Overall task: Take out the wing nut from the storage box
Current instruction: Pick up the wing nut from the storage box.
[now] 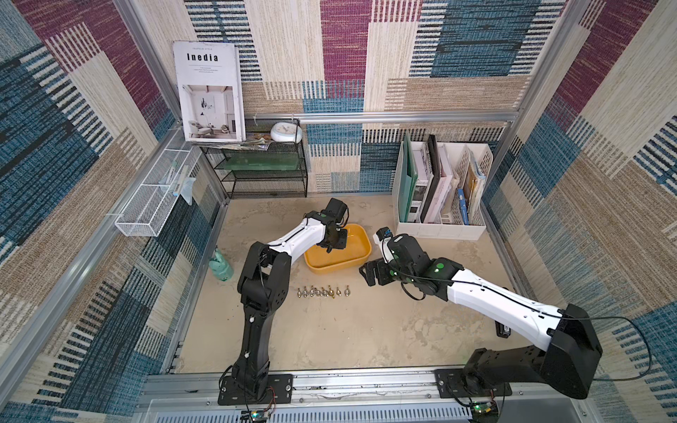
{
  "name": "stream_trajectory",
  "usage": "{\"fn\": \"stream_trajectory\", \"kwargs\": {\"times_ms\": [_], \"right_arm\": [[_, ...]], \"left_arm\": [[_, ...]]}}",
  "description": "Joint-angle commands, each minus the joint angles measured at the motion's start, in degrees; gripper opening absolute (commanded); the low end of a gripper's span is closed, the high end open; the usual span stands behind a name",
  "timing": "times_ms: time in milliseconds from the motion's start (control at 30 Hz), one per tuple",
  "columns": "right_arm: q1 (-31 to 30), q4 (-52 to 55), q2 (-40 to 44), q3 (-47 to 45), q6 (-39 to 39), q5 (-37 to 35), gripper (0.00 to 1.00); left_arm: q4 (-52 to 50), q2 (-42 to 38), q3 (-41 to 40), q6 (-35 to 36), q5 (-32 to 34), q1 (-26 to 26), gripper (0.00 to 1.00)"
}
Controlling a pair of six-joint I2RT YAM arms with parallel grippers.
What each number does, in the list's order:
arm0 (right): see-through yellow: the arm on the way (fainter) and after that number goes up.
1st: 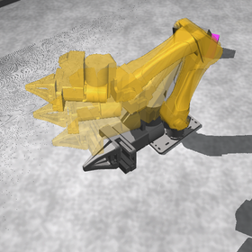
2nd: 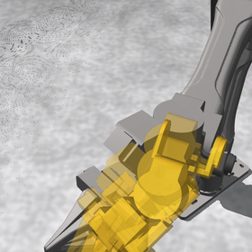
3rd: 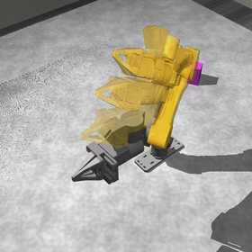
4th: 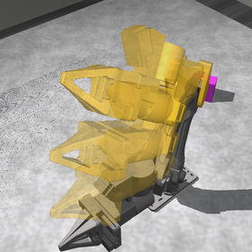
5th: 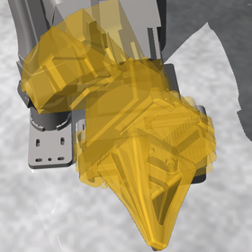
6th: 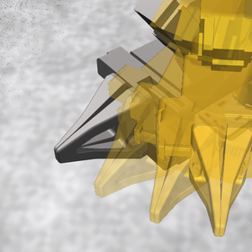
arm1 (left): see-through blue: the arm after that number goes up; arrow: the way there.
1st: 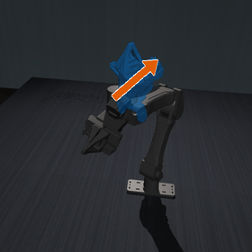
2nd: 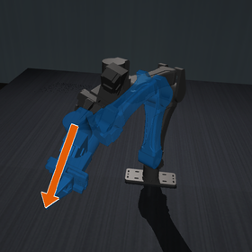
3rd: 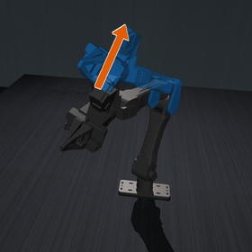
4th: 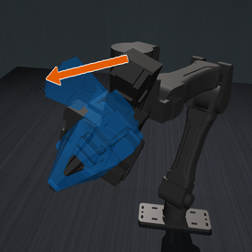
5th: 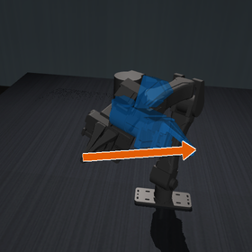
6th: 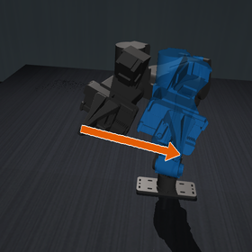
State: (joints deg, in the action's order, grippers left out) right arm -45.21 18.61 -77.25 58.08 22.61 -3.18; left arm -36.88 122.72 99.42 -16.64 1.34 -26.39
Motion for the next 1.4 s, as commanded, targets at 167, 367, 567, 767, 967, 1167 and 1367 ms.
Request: {"fn": "stream_trajectory", "kwargs": {"times_ms": [167, 367, 567, 767, 967, 1167, 1367], "right_arm": [[1.6, 0.6, -1.1, 1.3, -1.2, 1.3, 0.99], [2.7, 0.6, -2.3, 2.0, -1.6, 1.9, 0.99], [3.3, 0.7, -3.9, 3.2, -2.2, 2.5, 0.99], [3.6, 1.2, -5.0, 4.3, -2.6, 2.7, 0.99], [3.7, 1.2, -5.0, 4.4, -2.6, 3.0, 0.99], [3.8, 1.4, -4.5, 4.1, -2.4, 3.2, 0.99], [3.7, 1.3, -4.1, 3.6, -2.6, 3.7, 0.99]], "left_arm": [[-2.1, 6.0, 7.1, 1.9, -1.3, 1.2, 0.27], [-2.7, 7.7, 8.2, 2.7, -0.6, 1.9, 0.27], [-2.7, 8.6, 8.4, 3.1, -1.6, 2.2, 0.27], [-2.4, 9.3, 8.6, 3.2, -2.0, 2.1, 0.22], [-2.8, 10.1, 9.4, 3.3, -2.2, 2.1, 0.14], [-3.0, 9.7, 9.4, 3.2, -2.2, 2.2, 0.02], [-2.9, 6.1, 7.0, 2.4, -2.2, 2.0, 0.0]]}}
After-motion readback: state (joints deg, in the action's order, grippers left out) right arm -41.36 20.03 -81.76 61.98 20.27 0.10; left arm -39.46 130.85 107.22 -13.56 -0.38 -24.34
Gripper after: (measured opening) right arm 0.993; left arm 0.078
